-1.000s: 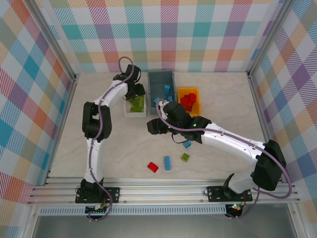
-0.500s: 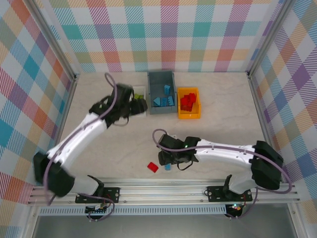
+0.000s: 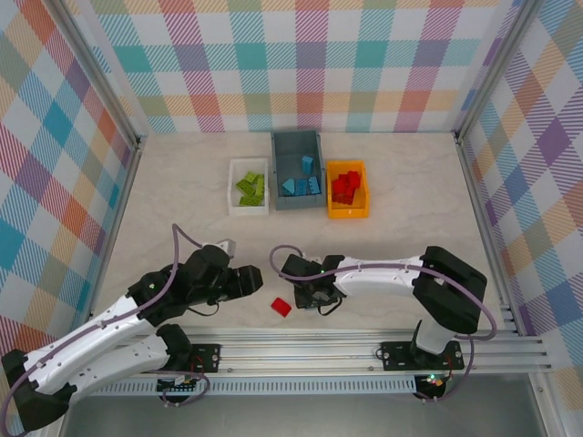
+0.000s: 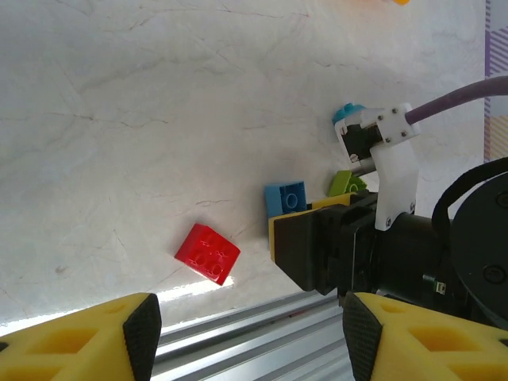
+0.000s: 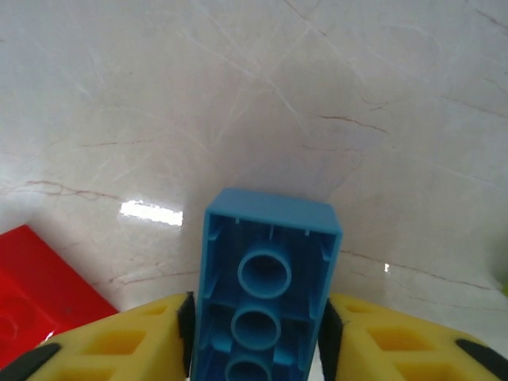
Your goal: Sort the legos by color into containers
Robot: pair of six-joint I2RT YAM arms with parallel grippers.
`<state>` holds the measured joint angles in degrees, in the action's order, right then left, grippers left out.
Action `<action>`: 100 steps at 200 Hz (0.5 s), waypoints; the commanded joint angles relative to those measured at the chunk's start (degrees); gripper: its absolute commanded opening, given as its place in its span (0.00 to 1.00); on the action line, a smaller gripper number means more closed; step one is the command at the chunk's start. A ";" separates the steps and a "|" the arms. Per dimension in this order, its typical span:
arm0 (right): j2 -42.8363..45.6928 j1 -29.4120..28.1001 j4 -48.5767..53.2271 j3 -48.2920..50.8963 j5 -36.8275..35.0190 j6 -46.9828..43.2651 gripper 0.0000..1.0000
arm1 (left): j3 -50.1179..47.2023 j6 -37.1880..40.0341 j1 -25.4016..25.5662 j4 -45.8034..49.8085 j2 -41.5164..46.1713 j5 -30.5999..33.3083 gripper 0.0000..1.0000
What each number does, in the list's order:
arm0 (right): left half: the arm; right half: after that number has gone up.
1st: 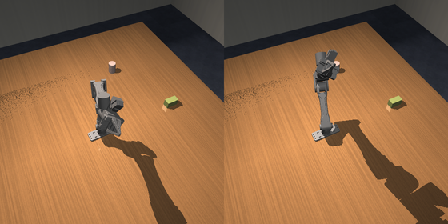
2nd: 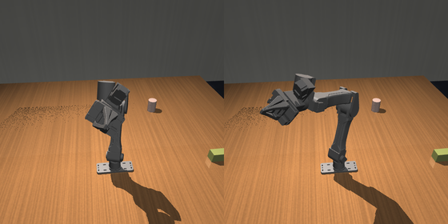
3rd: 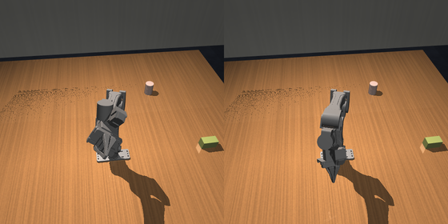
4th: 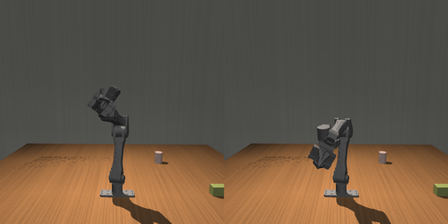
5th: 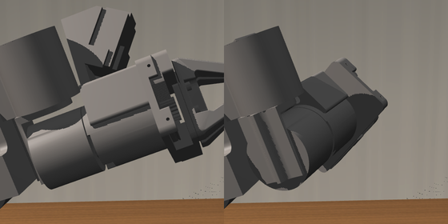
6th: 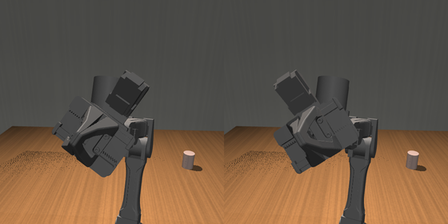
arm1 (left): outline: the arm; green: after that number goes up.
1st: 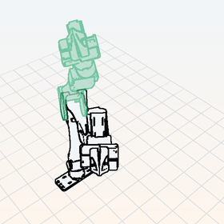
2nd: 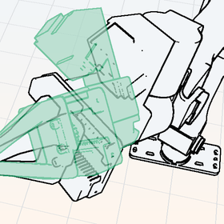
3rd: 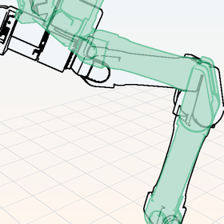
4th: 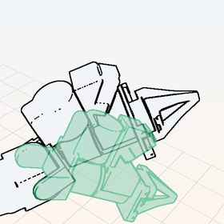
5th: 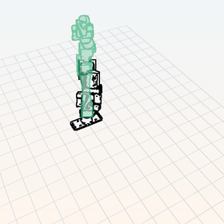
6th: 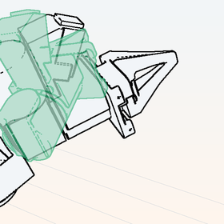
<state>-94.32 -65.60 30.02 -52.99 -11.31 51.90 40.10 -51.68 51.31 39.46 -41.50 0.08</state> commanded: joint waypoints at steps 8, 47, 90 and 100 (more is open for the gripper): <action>-1.64 0.08 -0.19 -1.17 -1.16 0.26 0.38 | -0.48 -1.67 0.68 -1.50 -0.66 1.02 0.63; 1.38 0.63 4.21 -4.56 -5.60 -1.39 0.30 | 0.99 -1.41 1.16 -3.19 -2.08 1.75 0.63; 4.30 13.91 9.16 -18.76 -4.34 -11.94 0.31 | 8.41 1.50 1.47 -6.12 -7.90 5.86 0.62; 1.40 17.25 9.98 -23.86 -3.33 -14.55 0.31 | 10.18 2.20 1.75 -6.45 -9.69 8.78 0.61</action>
<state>-91.53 -56.10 37.41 -66.85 -14.83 45.45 44.97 -51.99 51.90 36.69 -48.10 2.92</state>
